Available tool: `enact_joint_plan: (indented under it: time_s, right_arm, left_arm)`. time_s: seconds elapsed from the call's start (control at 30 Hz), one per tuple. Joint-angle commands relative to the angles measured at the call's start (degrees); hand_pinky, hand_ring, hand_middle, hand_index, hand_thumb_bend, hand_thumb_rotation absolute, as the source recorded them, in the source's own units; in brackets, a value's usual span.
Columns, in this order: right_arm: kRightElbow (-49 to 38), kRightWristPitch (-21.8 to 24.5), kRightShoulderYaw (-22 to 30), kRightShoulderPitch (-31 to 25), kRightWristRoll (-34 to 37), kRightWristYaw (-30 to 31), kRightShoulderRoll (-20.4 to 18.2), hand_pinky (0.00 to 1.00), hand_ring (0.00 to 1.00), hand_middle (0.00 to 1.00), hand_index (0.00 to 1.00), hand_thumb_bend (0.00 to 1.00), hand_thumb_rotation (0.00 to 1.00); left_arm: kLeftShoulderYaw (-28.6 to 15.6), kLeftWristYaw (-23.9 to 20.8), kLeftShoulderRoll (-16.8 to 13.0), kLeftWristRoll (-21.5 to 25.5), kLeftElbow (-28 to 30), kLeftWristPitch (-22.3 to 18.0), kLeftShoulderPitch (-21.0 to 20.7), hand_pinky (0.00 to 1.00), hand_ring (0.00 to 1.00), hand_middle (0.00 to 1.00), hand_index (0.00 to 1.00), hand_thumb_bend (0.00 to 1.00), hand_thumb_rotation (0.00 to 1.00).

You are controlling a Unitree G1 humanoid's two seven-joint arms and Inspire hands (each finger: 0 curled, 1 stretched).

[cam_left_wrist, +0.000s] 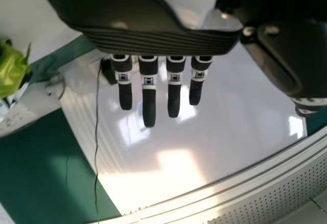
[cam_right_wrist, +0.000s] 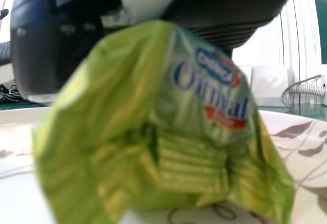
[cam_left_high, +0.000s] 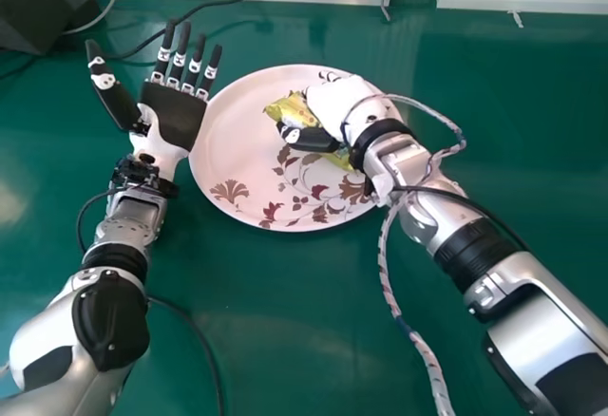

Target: Pick up biscuit and place it in the plate

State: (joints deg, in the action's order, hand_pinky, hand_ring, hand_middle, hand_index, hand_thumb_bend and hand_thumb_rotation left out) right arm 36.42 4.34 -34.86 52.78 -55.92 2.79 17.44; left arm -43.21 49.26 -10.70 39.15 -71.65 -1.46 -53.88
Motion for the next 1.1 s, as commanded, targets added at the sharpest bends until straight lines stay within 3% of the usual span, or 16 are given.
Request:
enact_joint_plan:
  time_s: [0.0, 0.03, 0.07, 0.1, 0.23, 0.5, 0.77, 0.9, 1.07]
  right_arm:
    - [1.6, -0.6, -1.7, -3.0, 0.3, 1.4, -1.0, 0.18, 0.31, 0.46, 0.53, 0.52, 0.0]
    - [1.5, -0.6, -1.6, -3.0, 0.5, 1.5, -1.0, 0.18, 0.33, 0.48, 0.65, 0.53, 0.0]
    - [1.3, -0.5, -1.4, -3.0, 0.7, 1.6, -0.9, 0.18, 0.36, 0.63, 0.73, 0.67, 0.06]
    - [1.1, -0.6, -1.3, -3.0, 0.9, 1.7, -0.8, 0.19, 0.4, 0.74, 0.78, 0.72, 0.11]
    - [0.3, -1.0, -0.7, -2.8, 1.4, 1.9, -0.2, 0.19, 0.46, 0.83, 0.84, 0.72, 0.15]
    - [-1.3, -1.3, -0.3, -2.0, 1.8, 2.5, 1.4, 0.24, 0.56, 0.94, 0.94, 0.69, 0.18]
    - [-2.9, -0.3, 1.6, -0.7, 3.3, 5.3, 1.9, 0.38, 0.74, 1.0, 1.0, 0.66, 0.27]
    - [-4.6, -0.4, 2.5, 0.1, 3.3, 6.5, 3.2, 0.44, 0.79, 1.0, 1.0, 0.71, 0.27]
    - [-7.6, 0.6, 3.1, 0.5, 3.1, 9.1, 4.5, 0.61, 0.87, 1.0, 1.0, 0.77, 0.34]
  left_arm:
    - [0.6, -0.8, 1.4, -0.4, -0.5, -0.6, 2.3, 0.85, 0.78, 0.86, 0.92, 0.96, 0.57]
    - [0.6, -0.7, 1.4, -0.4, -0.5, -0.7, 2.3, 0.86, 0.78, 0.86, 0.92, 0.96, 0.57]
    - [0.7, -0.6, 1.5, -0.6, -0.5, -1.1, 2.4, 0.87, 0.78, 0.85, 0.92, 0.96, 0.56]
    - [0.8, -0.5, 1.5, -0.7, -0.4, -1.5, 2.4, 0.87, 0.78, 0.85, 0.92, 0.96, 0.56]
    - [1.0, 0.5, 1.6, -0.7, -0.6, -1.9, 2.5, 0.87, 0.77, 0.86, 0.93, 0.95, 0.55]
    - [1.5, 1.1, 1.9, -0.9, -0.6, -2.9, 2.5, 0.86, 0.75, 0.87, 0.94, 0.95, 0.57]
    - [2.0, 3.9, 1.6, -1.2, -0.8, -2.2, 2.7, 0.9, 0.79, 0.89, 0.95, 0.97, 0.59]
    - [2.1, 3.7, 1.6, -1.1, -0.8, -1.9, 2.6, 0.91, 0.8, 0.9, 0.96, 1.0, 0.63]
    - [1.7, 2.3, 1.7, -0.8, -0.9, -2.1, 2.4, 0.91, 0.81, 0.91, 0.97, 1.0, 0.69]
